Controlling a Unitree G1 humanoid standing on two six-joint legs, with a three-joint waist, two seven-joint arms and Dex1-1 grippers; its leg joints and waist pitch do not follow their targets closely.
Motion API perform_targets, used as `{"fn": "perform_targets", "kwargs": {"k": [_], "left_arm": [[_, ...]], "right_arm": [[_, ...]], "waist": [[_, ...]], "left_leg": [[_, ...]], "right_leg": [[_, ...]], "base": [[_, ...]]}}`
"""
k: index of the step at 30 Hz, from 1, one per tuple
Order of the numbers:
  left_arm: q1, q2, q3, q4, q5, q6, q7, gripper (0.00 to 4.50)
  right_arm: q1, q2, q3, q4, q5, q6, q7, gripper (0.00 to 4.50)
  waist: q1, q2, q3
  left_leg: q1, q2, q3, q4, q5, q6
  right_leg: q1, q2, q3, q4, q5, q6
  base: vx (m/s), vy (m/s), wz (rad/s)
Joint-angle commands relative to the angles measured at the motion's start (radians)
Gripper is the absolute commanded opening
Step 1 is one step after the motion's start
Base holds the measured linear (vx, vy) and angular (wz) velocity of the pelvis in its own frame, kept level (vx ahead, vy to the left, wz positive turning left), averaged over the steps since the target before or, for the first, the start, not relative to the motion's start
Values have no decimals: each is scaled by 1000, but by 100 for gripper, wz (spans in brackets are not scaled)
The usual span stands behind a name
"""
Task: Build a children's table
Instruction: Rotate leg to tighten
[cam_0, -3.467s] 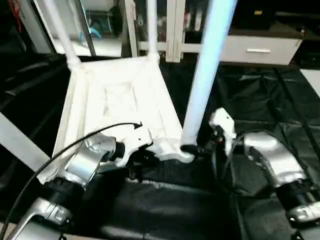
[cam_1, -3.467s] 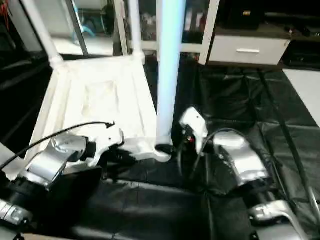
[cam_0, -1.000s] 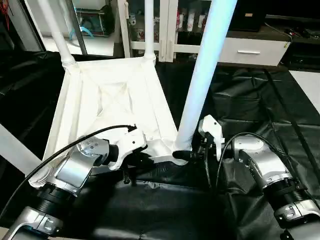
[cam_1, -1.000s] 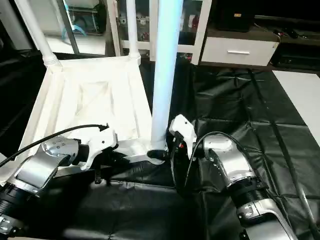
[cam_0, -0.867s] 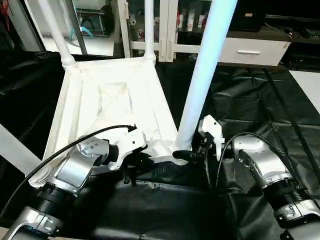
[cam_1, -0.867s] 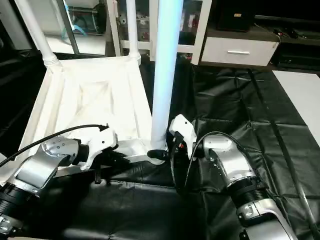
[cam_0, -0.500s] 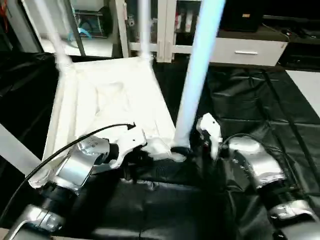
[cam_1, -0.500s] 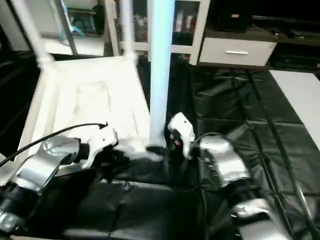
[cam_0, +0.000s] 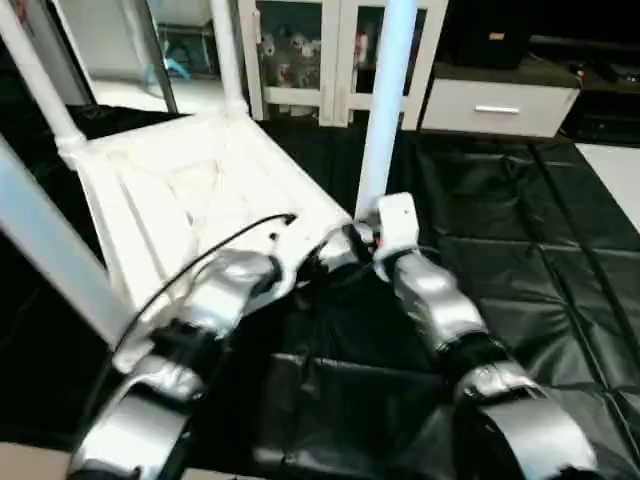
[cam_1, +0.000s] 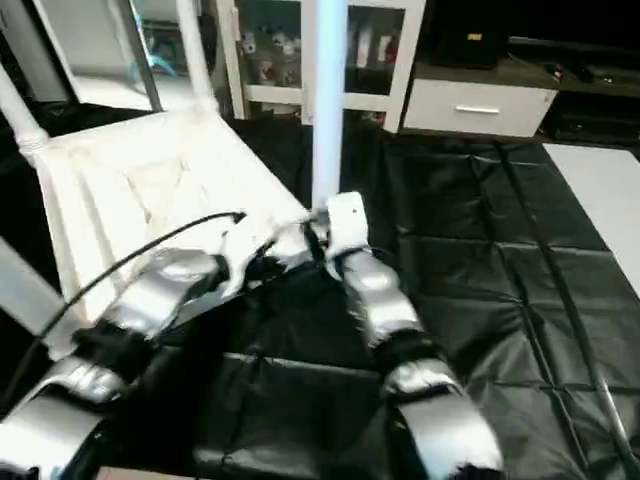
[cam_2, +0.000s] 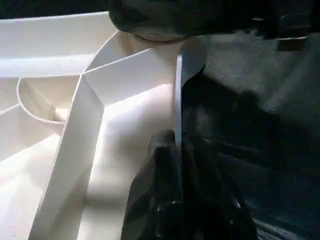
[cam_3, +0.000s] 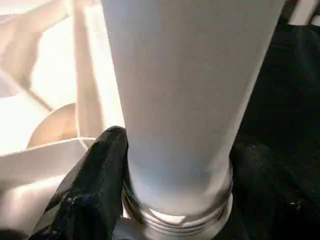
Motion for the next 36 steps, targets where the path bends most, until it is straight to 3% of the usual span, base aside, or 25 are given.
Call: {"fn": "perform_targets", "kwargs": {"k": [1,2,4,5,6,8,13,14,15,17,20,21,22,24,27,28,30,36], "left_arm": [[0,9,51,20,-5,-56,95,0],[6,14,47,17,-7,-60,88,0],[16,23,40,8,-9,-63,70,0],[18,25,38,7,-9,-64,65,0],[25,32,34,-2,-10,-65,52,0],[50,54,25,-46,-19,-60,0,0],[86,83,24,-106,-27,-52,-64,0],[99,93,22,-125,-30,-60,-81,0],[119,112,11,-157,-38,-76,-122,0],[122,116,9,-162,-39,-76,-127,0],[176,172,-22,-257,-89,-83,-266,0],[190,188,-31,-280,-99,-87,-296,0],[190,188,-31,-280,-99,-87,-296,0],[221,231,-50,-339,-112,-81,-373,0],[224,243,-49,-357,-121,-72,-405,0],[224,246,-48,-364,-126,-66,-417,0],[226,251,-48,-377,-131,-60,-434,0],[235,256,-61,-405,-146,-45,-461,0]], "right_arm": [[20,8,-23,48,3,8,-3,264],[23,24,-33,37,33,-16,59,299],[33,26,-21,17,27,-60,103,320],[35,24,-16,14,21,-70,105,334],[42,19,-8,0,17,-76,114,336],[68,-9,-3,-64,34,-57,174,344],[92,-102,13,-142,35,-3,316,386],[100,-128,23,-162,32,9,365,419],[112,-175,36,-201,48,38,471,419],[114,-181,38,-207,50,40,486,423],[156,-282,103,-302,72,46,744,423],[171,-308,125,-329,72,46,801,423],[171,-308,125,-329,72,46,801,423],[202,-375,166,-401,91,85,945,423],[203,-391,168,-410,103,109,995,423],[202,-392,167,-412,103,115,998,423],[205,-397,167,-424,108,124,1020,423],[206,-387,168,-421,108,110,1022,423]], "waist": [[9,-26,-70],[11,-26,-70],[12,-13,-69],[12,-17,-69],[12,-9,-68],[8,-17,-68],[-5,-17,-67],[-4,-14,-67],[-2,-14,-68],[-2,-10,-68],[2,-11,-65],[3,3,-64],[3,3,-64],[4,15,-65],[6,11,-66],[9,17,-64],[13,12,-64],[16,14,-66]], "left_leg": [[-19,16,1,-71,-31,84],[-19,17,1,-71,-29,96],[-18,20,1,-71,-35,103],[-18,21,2,-70,-37,102],[-17,21,1,-71,-37,100],[-24,21,-1,-72,-39,100],[-20,22,1,-71,-62,97],[-21,24,-1,-70,-57,100],[-19,25,0,-69,-51,108],[-19,26,1,-69,-39,118],[-18,31,0,-70,-61,127],[-18,31,-1,-71,-71,123],[-18,31,-1,-71,-71,123],[-13,33,-2,-73,-95,105],[-13,31,0,-71,-78,111],[-12,32,1,-72,-87,104],[-10,34,1,-74,-94,88],[-12,32,1,-72,-68,85]], "right_leg": [[72,-61,28,-58,-144,-215],[73,-62,28,-57,-132,-219],[71,-62,27,-58,-121,-232],[72,-62,27,-58,-120,-237],[71,-62,28,-58,-120,-243],[81,-62,27,-57,-118,-240],[76,-58,27,-63,-160,-245],[78,-60,28,-61,-152,-246],[77,-58,27,-60,-135,-251],[74,-58,28,-58,-111,-259],[75,-59,27,-60,-117,-270],[73,-59,27,-60,-130,-274],[73,-59,27,-60,-130,-274],[73,-56,25,-63,-130,-278],[72,-54,25,-59,-85,-299],[70,-55,25,-62,-102,-300],[72,-55,25,-62,-119,-293],[72,-55,25,-57,-76,-297]], "base": [[0,0,0],[0,0,0],[0,0,0],[0,0,0],[0,0,0],[0,0,0],[0,0,0],[0,0,0],[0,0,0],[0,0,0],[0,0,0],[0,0,0],[0,0,0],[0,0,0],[0,0,0],[0,0,0],[0,0,0],[0,0,0]]}}
